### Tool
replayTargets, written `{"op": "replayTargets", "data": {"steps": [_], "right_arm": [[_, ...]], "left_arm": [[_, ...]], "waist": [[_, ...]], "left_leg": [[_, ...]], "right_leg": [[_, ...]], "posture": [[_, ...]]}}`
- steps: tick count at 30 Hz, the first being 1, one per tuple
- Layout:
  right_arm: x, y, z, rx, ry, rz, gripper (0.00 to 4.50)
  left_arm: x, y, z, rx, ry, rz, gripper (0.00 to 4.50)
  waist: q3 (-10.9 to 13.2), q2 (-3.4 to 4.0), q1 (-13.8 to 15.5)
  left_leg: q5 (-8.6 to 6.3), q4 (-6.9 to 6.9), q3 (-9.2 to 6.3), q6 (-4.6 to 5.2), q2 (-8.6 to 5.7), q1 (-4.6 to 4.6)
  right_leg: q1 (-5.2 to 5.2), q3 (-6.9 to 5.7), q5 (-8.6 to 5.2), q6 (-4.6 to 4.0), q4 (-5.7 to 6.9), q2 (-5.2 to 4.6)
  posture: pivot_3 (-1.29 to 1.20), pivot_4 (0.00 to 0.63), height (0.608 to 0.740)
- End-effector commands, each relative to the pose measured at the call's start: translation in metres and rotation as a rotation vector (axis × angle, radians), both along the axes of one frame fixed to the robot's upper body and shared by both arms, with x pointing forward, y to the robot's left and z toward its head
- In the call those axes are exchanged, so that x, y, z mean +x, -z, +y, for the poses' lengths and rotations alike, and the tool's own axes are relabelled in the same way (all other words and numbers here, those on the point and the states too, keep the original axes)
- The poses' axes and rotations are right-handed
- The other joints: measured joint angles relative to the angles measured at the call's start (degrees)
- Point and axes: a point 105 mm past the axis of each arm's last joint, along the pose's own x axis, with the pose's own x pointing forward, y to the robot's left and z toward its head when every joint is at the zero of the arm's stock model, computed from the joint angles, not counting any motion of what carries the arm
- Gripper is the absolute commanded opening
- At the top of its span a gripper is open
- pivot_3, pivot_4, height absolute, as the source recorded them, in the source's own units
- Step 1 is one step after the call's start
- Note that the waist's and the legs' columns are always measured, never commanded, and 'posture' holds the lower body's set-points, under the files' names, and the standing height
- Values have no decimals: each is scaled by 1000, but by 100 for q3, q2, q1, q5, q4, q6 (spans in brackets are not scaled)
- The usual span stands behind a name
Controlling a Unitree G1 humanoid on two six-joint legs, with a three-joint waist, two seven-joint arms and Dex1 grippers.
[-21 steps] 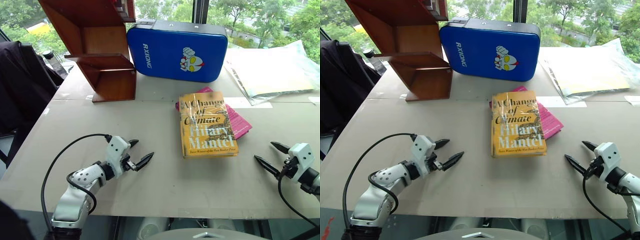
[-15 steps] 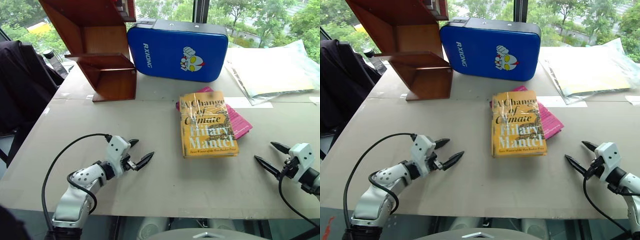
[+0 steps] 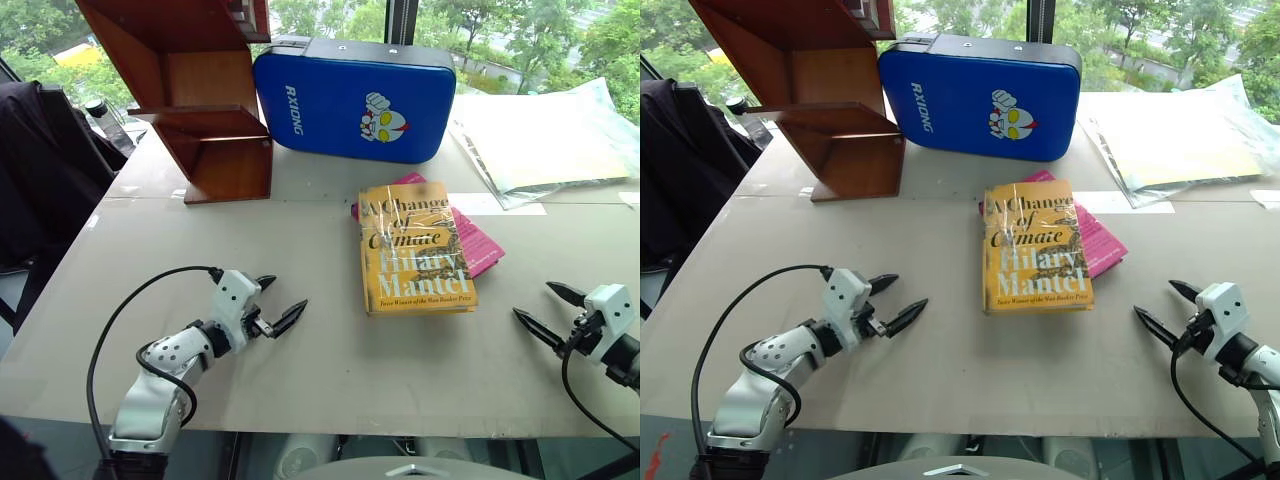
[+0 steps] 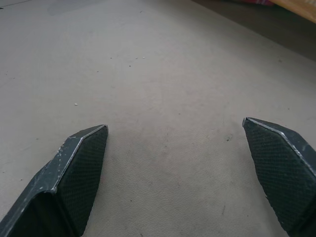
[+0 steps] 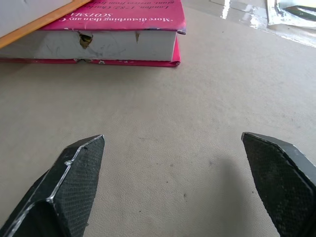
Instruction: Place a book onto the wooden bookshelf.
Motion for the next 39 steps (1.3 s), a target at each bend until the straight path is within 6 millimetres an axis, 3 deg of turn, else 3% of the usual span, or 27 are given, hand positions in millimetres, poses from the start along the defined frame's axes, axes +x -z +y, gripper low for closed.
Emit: {"op": "replayTargets", "data": {"steps": [1,8,13,18,22,26,33,36,39], "right_arm": [[1,-13,-3,-14,2,-64,4403],[-22,-39,10,77,-163,-115,4403],[-46,-61,13,105,-298,-109,4403],[-57,-82,25,121,-375,-107,4403],[-58,-92,36,128,-390,-127,4403],[-58,-98,47,146,-396,-157,4403],[-62,-95,47,161,-387,-161,4403],[-62,-95,47,167,-387,-162,4500],[-61,-94,47,172,-395,-160,4500]], "left_arm": [[4,-9,2,-33,-21,-28,4500],[14,-20,-25,-161,42,-22,4500],[21,-27,-58,-284,162,41,4500],[30,-30,-90,-521,215,296,4500],[29,-34,-103,-681,269,507,4500],[31,-18,-114,-703,281,723,4500],[35,-25,-131,-789,353,880,4500],[25,-17,-135,-741,385,961,3740],[23,-16,-139,-732,414,1001,2334]], "waist": [[0,0,0],[2,0,29],[8,-3,11],[16,-16,-6],[19,-20,-14],[19,-21,11],[18,-21,153],[18,-22,142],[18,-22,132]], "left_leg": [[0,0,0,0,0,0],[1,2,-1,0,-1,-17],[1,6,4,1,-3,-20],[1,12,1,1,-1,-20],[1,21,1,1,-1,-21],[2,28,-2,0,-2,-26],[2,67,-6,0,-18,-46],[14,69,-3,-20,-22,-47],[16,67,-3,-25,-19,-50]], "right_leg": [[0,0,3,6,0,0],[-14,-1,9,14,0,2],[-14,1,10,15,0,1],[-15,-2,10,17,5,5],[-14,-3,9,19,9,8],[-15,-7,10,19,10,12],[-11,-10,19,34,11,14],[-12,-4,20,34,10,4],[-16,-2,19,34,10,2]], "posture": [[0,150,740],[0,150,740],[0,150,740],[0,150,740],[0,150,740],[0,150,740],[0,150,740],[0,150,740],[0,150,740]]}}
